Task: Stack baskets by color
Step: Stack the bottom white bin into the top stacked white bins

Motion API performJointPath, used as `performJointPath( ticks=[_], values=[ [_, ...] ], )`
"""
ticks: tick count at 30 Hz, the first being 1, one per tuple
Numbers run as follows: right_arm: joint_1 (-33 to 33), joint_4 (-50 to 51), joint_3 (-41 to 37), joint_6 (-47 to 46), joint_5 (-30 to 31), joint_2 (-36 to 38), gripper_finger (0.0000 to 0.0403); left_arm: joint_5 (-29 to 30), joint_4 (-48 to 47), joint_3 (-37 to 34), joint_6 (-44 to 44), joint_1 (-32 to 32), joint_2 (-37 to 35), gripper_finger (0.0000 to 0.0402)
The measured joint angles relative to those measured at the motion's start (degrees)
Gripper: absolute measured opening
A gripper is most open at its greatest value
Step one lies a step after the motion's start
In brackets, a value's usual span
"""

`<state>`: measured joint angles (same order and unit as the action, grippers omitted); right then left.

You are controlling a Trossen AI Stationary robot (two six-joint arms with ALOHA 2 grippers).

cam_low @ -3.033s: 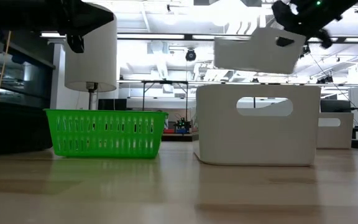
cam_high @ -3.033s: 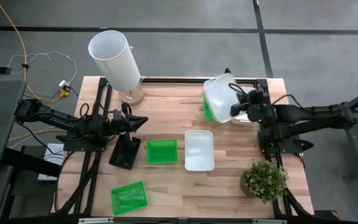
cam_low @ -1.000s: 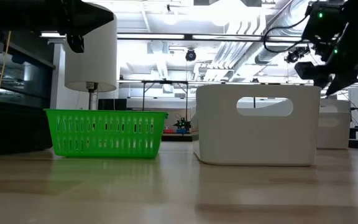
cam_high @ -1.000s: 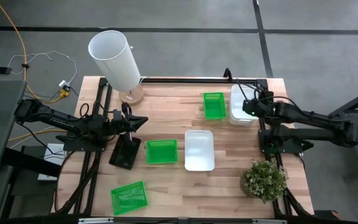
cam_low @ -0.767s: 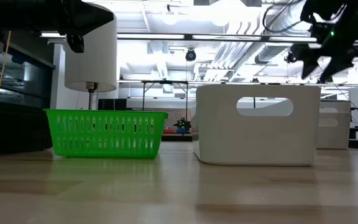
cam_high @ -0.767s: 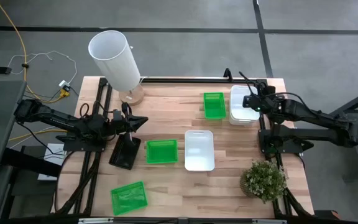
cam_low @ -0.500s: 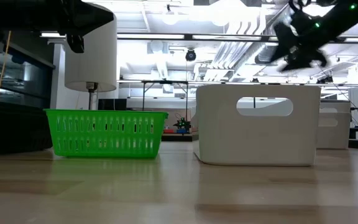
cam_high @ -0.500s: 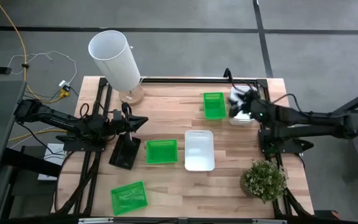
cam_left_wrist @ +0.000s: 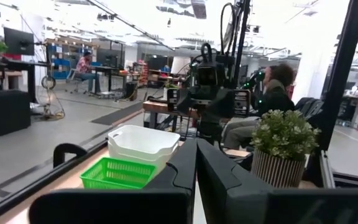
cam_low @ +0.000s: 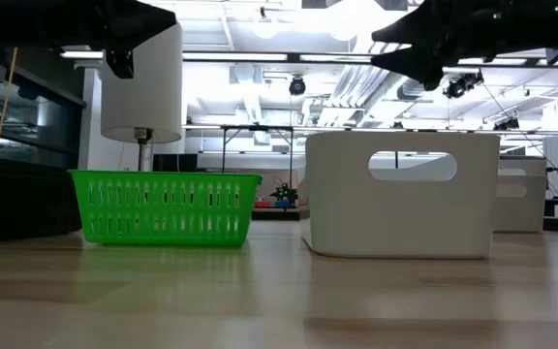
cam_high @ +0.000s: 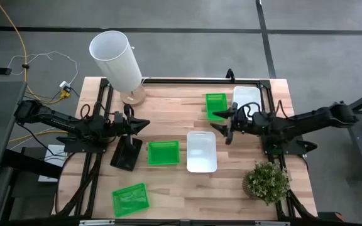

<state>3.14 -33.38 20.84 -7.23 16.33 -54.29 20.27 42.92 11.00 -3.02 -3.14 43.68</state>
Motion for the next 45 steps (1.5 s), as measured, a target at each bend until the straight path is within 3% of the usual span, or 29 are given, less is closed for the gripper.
performJointPath(
  ticks=[24, 27, 30, 35, 40, 45],
  values=[
    [0.04, -0.95, 0.09, -0.26, -0.53, 0.30, 0.0248, -0.17, -0.02, 0.00, 1.72, 0.00, 0.00, 0.0001],
    [0.00, 0.57, 0.09, 0.88, -5.92, 0.30, 0.0246, -0.18, -0.02, 0.00, 1.72, 0.00, 0.00, 0.0000],
    [0.11, 1.10, 0.09, 2.13, -11.71, 0.30, 0.0230, -0.17, 0.00, 0.00, 1.72, 0.00, 0.00, 0.0001],
    [0.02, 1.11, 0.09, 1.01, -10.54, 0.30, 0.0181, -0.17, 0.05, 0.00, 1.72, -0.01, 0.01, 0.0001],
    [0.57, -2.30, 0.24, -6.31, -10.78, 0.34, 0.0157, -0.17, 0.44, 0.00, 1.72, -0.01, 0.00, 0.0001],
    [4.14, 10.84, 7.09, -10.85, -8.37, -0.27, 0.0161, -0.17, 0.70, 0.00, 1.72, -0.01, 0.00, 0.0001]
  ],
)
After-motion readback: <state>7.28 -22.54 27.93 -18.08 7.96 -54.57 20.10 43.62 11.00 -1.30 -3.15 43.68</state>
